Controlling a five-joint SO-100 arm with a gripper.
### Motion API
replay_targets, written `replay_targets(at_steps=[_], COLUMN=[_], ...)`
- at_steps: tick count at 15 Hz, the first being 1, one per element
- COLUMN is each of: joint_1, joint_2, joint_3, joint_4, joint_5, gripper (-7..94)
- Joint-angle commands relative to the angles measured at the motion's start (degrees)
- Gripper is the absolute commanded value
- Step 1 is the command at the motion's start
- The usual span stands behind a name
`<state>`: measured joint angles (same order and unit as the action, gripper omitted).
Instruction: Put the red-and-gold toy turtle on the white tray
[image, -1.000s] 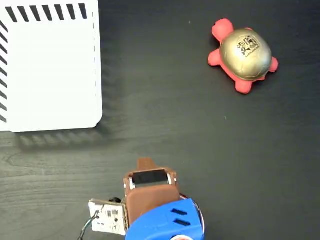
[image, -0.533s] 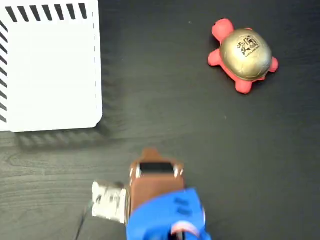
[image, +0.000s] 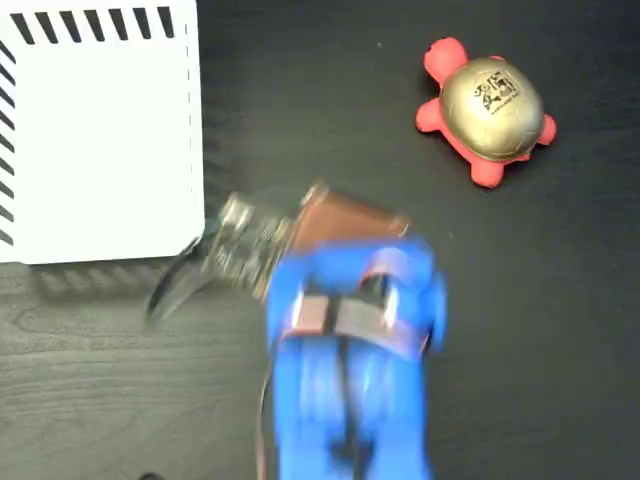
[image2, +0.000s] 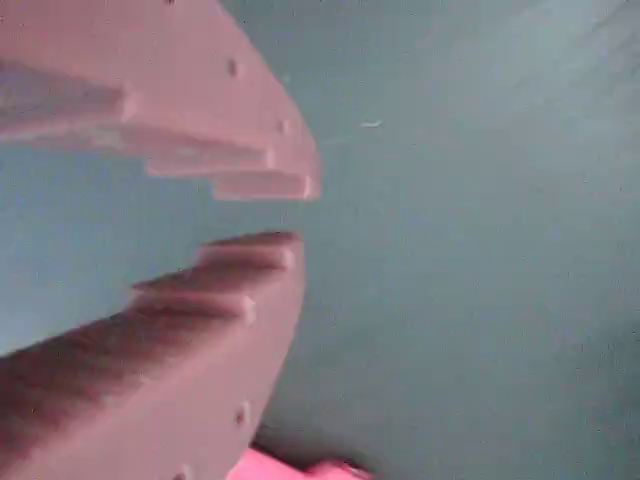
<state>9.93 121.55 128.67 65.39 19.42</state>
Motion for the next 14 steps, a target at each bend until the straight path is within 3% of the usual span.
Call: replay_targets(at_steps=[1, 8, 14], joint_1=[5.8, 13.0, 16.0], joint_2=[-12.3, -39.7, -47.3], joint_3=[-15.2, -55.9, -66.8], joint_4=[3.8, 20.3, 22.9], joint_5=[1.3, 7.6, 6.5], gripper=[0, 0, 2])
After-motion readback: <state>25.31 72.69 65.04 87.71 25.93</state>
